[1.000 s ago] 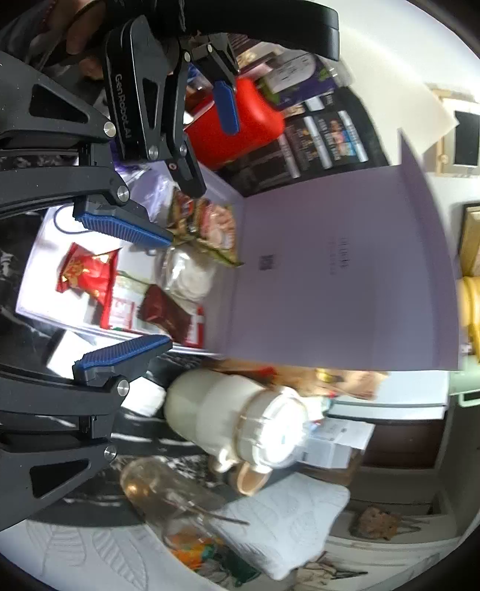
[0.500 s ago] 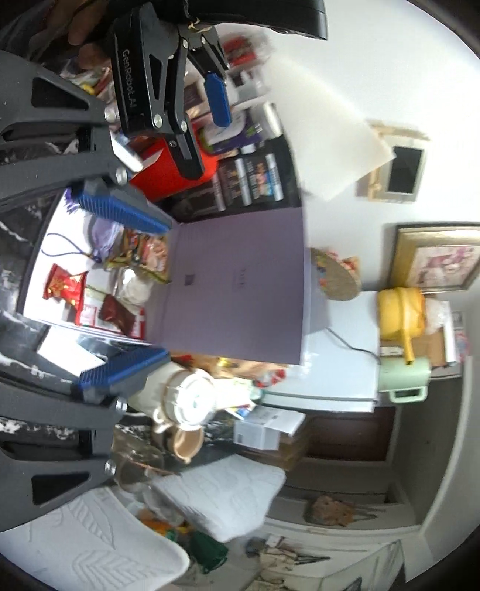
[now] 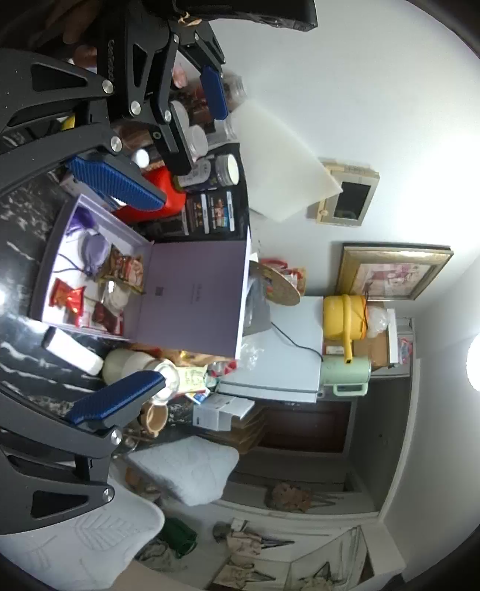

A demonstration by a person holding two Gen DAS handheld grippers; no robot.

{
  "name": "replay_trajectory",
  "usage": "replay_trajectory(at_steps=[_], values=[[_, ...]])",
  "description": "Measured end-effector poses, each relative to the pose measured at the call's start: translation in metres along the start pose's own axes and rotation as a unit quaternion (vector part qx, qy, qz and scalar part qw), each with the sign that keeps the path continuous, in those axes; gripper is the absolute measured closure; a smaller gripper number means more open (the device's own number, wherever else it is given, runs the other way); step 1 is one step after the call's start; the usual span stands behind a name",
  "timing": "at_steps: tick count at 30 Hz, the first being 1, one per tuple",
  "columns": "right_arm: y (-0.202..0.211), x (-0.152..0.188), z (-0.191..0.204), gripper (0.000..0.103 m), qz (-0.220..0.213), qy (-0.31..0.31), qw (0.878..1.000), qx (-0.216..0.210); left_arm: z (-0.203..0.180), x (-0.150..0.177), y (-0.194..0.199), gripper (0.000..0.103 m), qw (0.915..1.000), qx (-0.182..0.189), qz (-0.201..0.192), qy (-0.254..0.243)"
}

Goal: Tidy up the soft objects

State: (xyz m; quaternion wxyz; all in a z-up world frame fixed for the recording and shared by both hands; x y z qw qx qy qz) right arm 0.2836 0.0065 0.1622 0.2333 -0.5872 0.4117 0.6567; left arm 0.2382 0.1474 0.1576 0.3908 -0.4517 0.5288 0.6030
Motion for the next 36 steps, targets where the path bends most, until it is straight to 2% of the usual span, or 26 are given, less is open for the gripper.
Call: replay_trajectory(at_steps=[9,18,27,36], values=[[0.05,0.023,0.014,0.012,-0.001,-0.014,0.999,0.033,-0.003,0.029,0.045,0.004,0.9999,0.006,0.002,0.011],[0.075,0.078,0.029,0.012,0.044,-0.031,0.998,0.046,-0.012,0.082,0.069,0.004,0.999,0.012,0.041,0.015],[0.08,0.131,0.031,0.012,0.085,-0.05,0.994,0.054,-0.019,0.129,0.068,0.004,0.9969,0.003,0.078,0.01],[0.083,0.145,0.03,0.012,0.091,-0.047,0.993,0.059,-0.023,0.14,0.065,0.004,0.996,0.003,0.087,0.02]])
Point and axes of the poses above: each gripper's, at about its wrist camera, not at the fingertips, and y roughly against the way its jaws point, z to its left, x to its underside, the point moved 3 cm from there along -y, roughly the way its jaws point, and after that the axes turned 6 degrees about -z, right-handed, at the moved point
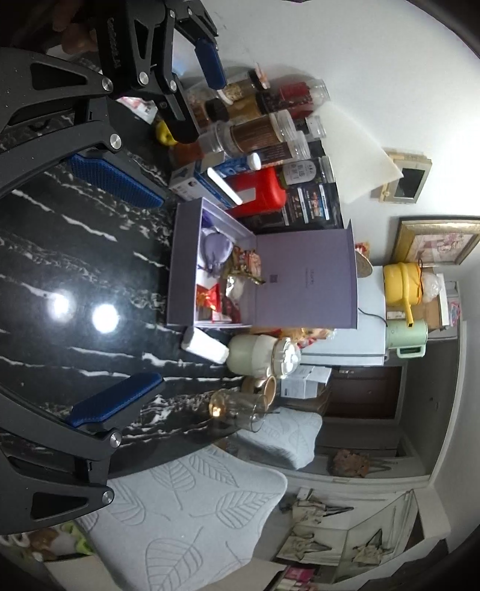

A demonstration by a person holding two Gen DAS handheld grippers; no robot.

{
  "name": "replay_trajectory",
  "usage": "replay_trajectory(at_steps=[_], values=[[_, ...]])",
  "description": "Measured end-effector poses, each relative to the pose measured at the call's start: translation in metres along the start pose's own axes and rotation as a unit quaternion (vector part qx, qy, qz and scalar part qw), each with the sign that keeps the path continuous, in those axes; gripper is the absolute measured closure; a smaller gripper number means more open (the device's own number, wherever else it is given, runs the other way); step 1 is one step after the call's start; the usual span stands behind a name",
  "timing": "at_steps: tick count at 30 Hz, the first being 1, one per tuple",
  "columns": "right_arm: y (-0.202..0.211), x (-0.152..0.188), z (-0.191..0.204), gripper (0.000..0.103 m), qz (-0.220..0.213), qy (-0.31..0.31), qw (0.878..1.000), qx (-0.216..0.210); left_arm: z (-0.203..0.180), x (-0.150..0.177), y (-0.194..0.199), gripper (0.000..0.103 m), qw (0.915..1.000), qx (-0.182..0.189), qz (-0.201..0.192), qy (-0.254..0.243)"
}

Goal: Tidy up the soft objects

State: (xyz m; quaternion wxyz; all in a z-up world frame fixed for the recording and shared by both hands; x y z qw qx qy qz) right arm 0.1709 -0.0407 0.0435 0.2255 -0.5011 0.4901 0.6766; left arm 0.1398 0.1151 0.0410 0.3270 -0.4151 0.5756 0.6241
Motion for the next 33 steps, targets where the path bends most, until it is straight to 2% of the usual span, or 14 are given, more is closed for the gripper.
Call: replay_trajectory(at_steps=[20,33], values=[[-0.009,0.005,-0.006,0.012,0.014,-0.003,1.0,0.007,-0.003,0.002,-0.013,0.004,0.9999,0.002,0.017,-0.002],[-0.013,0.01,-0.01,0.012,0.024,-0.001,1.0,0.012,-0.006,0.004,-0.014,0.004,0.9996,0.02,0.018,0.006]])
Point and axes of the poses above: each gripper's, at about its wrist camera, not at the fingertips, and y roughly against the way its jaws point, z to its left, x to its underside, the point moved 3 cm from there along -y, roughly the way its jaws point, and after that the axes turned 6 degrees about -z, right-handed, at the moved point
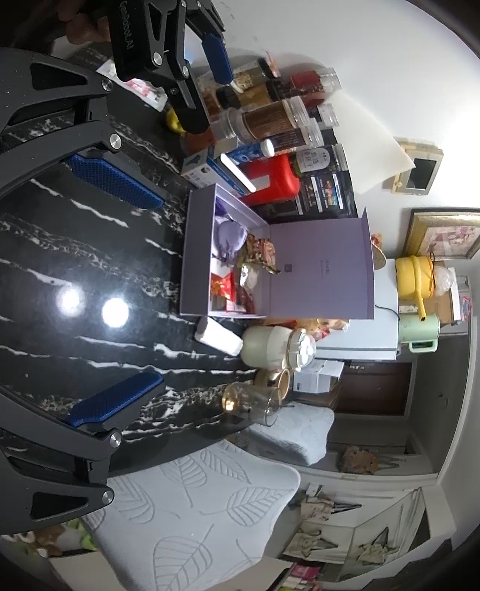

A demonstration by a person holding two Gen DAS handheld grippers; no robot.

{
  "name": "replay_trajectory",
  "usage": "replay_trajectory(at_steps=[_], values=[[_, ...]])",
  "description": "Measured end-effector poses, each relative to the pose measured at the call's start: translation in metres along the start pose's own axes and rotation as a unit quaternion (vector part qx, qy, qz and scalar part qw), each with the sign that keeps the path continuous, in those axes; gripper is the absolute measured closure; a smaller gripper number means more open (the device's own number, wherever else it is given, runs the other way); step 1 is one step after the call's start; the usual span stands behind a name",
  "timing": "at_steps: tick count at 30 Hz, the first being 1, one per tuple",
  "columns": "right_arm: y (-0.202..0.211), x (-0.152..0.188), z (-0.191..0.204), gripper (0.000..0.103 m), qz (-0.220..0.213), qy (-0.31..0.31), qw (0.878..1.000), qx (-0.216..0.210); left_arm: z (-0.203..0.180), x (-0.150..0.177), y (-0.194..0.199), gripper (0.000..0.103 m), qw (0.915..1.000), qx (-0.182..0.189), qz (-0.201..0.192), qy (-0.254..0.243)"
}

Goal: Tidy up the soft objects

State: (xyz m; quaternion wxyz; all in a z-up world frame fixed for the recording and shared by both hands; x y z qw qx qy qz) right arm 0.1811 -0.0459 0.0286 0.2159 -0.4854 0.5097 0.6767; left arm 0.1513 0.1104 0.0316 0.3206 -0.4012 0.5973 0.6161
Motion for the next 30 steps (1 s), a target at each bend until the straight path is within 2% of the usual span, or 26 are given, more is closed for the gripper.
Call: replay_trajectory(at_steps=[30], values=[[0.0003,-0.0009,-0.0047,0.012,0.001,0.0,1.0,0.012,-0.0042,0.0014,0.0024,0.004,0.9999,0.012,0.004,-0.01]])
Point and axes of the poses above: each gripper's, at about its wrist camera, not at the fingertips, and y roughly against the way its jaws point, z to its left, x to its underside, the point moved 3 cm from there along -y, roughly the way its jaws point, and after that the axes turned 6 degrees about -z, right-handed, at the moved point
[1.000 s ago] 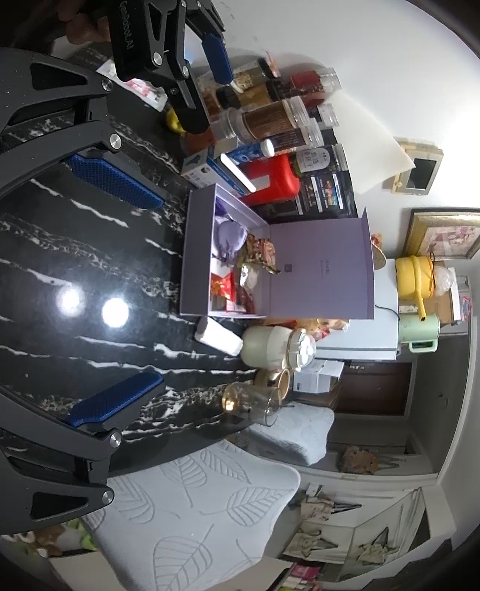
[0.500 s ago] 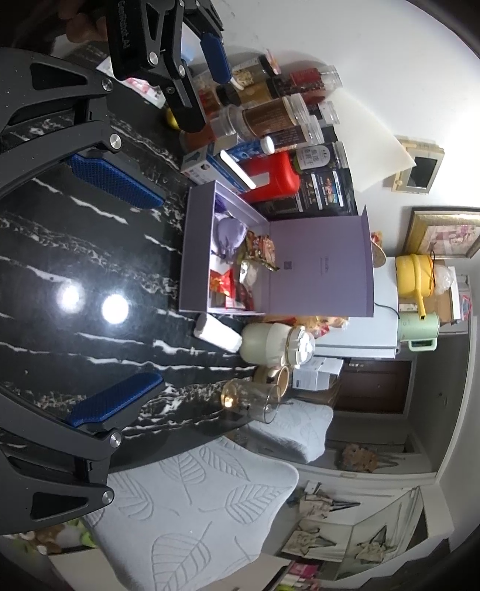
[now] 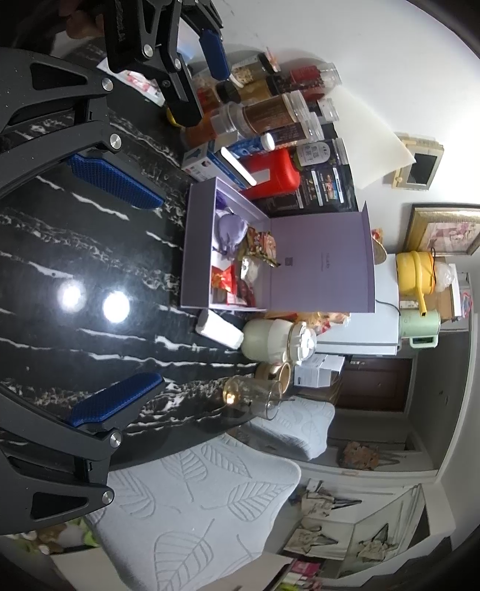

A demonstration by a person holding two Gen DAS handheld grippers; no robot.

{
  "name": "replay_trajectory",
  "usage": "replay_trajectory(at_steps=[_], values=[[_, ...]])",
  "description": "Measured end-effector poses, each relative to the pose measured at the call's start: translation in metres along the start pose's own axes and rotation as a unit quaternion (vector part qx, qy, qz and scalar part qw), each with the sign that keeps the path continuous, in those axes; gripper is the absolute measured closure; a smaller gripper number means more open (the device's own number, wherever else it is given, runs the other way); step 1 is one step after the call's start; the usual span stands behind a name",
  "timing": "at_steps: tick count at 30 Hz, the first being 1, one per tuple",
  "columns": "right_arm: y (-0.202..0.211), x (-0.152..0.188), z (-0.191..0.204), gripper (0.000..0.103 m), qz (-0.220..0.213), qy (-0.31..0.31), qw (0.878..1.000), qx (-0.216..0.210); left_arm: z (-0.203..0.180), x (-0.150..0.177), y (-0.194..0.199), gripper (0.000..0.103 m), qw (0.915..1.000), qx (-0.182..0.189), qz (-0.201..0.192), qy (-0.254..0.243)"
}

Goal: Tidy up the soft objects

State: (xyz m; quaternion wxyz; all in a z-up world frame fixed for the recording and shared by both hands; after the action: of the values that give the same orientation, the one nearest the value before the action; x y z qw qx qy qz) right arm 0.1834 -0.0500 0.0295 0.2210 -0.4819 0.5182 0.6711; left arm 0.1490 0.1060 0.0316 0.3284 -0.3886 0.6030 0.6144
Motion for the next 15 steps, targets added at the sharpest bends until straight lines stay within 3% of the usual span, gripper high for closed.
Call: replay_trajectory(at_steps=[15], values=[[0.004,-0.001,-0.011,0.012,0.0,-0.005,1.0,0.014,-0.005,0.001,-0.009,0.004,0.9998,0.013,0.014,0.006]])
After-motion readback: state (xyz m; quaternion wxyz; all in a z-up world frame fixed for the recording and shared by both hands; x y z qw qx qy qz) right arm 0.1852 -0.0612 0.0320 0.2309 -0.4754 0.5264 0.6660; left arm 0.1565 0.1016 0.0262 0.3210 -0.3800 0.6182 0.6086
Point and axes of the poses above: each gripper's, at about its wrist camera, not at the fingertips, and y roughly against the way its jaws point, z to its left, x to its underside, the point moved 3 cm from there along -y, roughly the way its jaws point, and after that the axes turned 6 degrees about -z, right-handed, at the moved point
